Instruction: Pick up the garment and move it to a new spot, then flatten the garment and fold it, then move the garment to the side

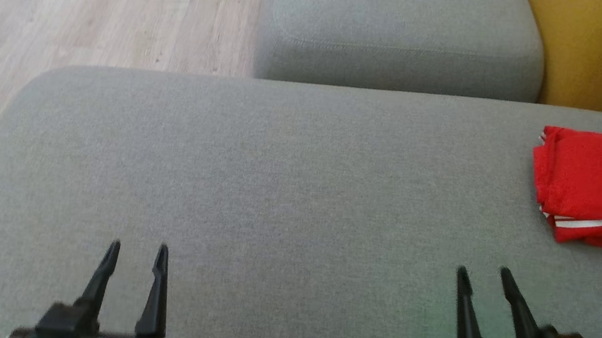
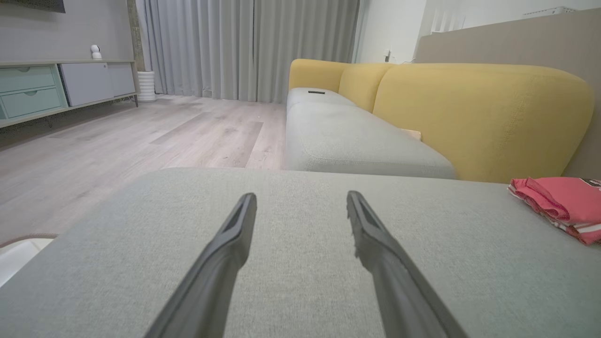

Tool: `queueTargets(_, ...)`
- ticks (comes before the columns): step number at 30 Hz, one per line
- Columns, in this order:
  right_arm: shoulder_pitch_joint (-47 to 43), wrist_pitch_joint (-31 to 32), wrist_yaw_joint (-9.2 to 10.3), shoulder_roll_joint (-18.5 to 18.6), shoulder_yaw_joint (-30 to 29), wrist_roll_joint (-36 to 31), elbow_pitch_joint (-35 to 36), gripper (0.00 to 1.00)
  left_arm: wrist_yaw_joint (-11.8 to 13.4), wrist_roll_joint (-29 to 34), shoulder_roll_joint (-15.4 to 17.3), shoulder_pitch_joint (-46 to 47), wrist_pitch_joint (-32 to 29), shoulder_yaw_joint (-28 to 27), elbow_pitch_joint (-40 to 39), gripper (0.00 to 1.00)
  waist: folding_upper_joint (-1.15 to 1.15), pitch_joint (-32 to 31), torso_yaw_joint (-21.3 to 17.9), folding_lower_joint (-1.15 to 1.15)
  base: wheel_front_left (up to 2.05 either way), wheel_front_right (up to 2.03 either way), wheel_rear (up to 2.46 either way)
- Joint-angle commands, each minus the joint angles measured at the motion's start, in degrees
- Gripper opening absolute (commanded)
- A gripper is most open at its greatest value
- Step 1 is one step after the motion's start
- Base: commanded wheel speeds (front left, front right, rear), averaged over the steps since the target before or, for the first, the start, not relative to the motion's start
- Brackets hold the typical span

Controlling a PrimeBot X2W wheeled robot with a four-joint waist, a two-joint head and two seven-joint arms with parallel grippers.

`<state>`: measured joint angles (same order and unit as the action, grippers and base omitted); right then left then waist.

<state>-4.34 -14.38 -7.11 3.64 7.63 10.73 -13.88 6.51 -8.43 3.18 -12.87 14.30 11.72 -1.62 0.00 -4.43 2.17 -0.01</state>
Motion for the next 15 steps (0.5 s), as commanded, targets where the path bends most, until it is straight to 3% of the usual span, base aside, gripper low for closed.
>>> queueTargets(1,0.6,-0.6,-0.37,-0.3,-0.2,-0.5,3.3,1.00,0.0,0.4,-0.3,0.7,0.7,-2.0,-2.4,1.00,0.00,-0.6,-0.2,0.01,0.00,0.00,0.00)
queueTargets(13,-2.5,-0.6,-0.37,-0.7,-1.2,-1.1,5.1,1.00,0.3,1.7,-0.3,-1.9,0.7,-1.2,-2.3,1.00,0.00,-2.5,-1.5,0.01,0.00,0.00,0.00)
queueTargets(14,-4.6,0.0,0.01,-1.0,-2.5,-0.7,2.9,0.00,0.1,1.3,0.1,-4.4,0.0,0.4,-0.4,0.00,0.00,-2.4,-1.4,0.01,0.00,0.00,0.00)
queueTargets(15,-4.7,0.0,0.01,-1.0,-2.5,-0.7,2.0,0.00,0.1,1.3,0.0,-4.5,-0.2,0.5,0.6,0.00,0.00,-2.5,-1.4,0.01,0.00,0.00,0.00)
